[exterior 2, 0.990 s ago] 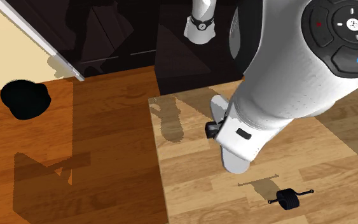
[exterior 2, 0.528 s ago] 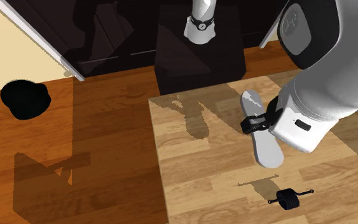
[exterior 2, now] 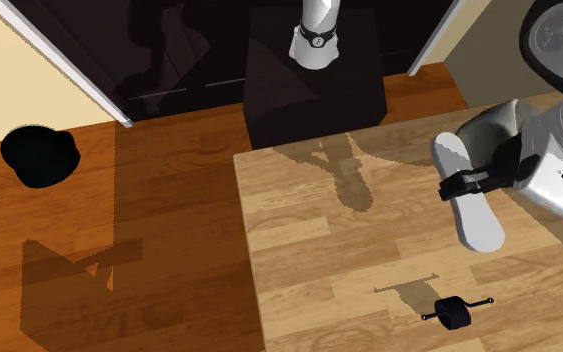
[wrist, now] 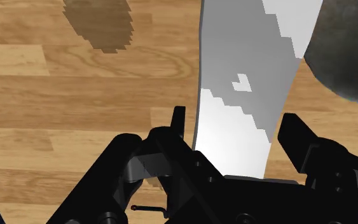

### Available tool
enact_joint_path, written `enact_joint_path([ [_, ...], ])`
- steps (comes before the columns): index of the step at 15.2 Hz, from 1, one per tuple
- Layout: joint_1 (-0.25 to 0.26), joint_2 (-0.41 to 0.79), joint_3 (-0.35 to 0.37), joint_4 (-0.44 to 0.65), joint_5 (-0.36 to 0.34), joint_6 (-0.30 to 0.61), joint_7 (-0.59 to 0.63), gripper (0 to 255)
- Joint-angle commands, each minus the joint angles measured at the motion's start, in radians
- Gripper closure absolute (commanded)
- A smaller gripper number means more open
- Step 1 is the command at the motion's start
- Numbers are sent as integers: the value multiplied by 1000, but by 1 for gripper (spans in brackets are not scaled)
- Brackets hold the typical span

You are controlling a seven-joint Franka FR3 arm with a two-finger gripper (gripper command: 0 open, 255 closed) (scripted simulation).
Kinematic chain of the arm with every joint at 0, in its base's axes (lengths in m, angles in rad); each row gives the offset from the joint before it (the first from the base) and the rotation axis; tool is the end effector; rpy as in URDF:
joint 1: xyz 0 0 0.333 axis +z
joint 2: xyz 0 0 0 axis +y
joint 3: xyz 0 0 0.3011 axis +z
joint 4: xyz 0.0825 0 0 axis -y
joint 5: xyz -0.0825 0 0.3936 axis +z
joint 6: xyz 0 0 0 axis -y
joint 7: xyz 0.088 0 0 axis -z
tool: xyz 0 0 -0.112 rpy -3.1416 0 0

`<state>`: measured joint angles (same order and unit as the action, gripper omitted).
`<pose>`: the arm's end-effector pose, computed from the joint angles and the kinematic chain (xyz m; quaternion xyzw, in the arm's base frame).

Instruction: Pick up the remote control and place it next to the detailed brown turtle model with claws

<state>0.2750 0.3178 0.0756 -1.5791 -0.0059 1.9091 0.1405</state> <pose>0.6226 0.2220 0.4349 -0.9945 -0.1039 -0.0042 0.0103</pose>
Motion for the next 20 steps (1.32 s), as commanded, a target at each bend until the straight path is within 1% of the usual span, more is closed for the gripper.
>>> enact_joint_path([
  [1,29,13,14,19,-6,-6,45,255],
  [5,89,54,38,79,-20,-25,130,255],
  [9,150,111,59,165,-37,-53,212,255],
  [12,199,166,73,249,-51,-82,272,255],
  [16,265,255,85,387,-69,-133,341,255],
  [20,262,255,84,334,-70,-80,342,255],
])
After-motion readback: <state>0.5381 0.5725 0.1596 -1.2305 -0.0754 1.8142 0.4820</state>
